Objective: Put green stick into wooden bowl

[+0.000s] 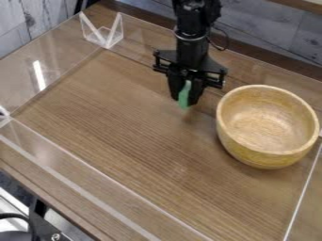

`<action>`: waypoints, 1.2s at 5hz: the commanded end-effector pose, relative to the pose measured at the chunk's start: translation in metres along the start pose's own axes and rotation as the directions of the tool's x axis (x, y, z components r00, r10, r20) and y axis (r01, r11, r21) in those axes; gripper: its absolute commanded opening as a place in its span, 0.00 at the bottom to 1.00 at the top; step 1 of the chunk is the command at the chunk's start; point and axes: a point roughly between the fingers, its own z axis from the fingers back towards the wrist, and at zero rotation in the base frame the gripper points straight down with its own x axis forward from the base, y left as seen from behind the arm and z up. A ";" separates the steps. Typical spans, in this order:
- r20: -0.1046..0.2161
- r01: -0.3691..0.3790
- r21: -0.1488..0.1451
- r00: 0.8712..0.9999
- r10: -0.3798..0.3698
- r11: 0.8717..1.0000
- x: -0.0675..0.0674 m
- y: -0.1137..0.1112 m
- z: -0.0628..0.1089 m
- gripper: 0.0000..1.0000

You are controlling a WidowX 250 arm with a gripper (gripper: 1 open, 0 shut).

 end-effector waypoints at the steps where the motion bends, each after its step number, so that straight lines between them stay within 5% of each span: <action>1: 0.068 -0.013 0.004 0.998 0.012 1.000 0.014 0.007 0.017 0.00; 4: 0.069 -0.034 -0.058 0.997 0.038 0.998 0.017 -0.040 0.049 0.00; 6: 0.067 -0.027 -0.095 0.997 0.033 0.995 0.022 -0.085 0.052 0.00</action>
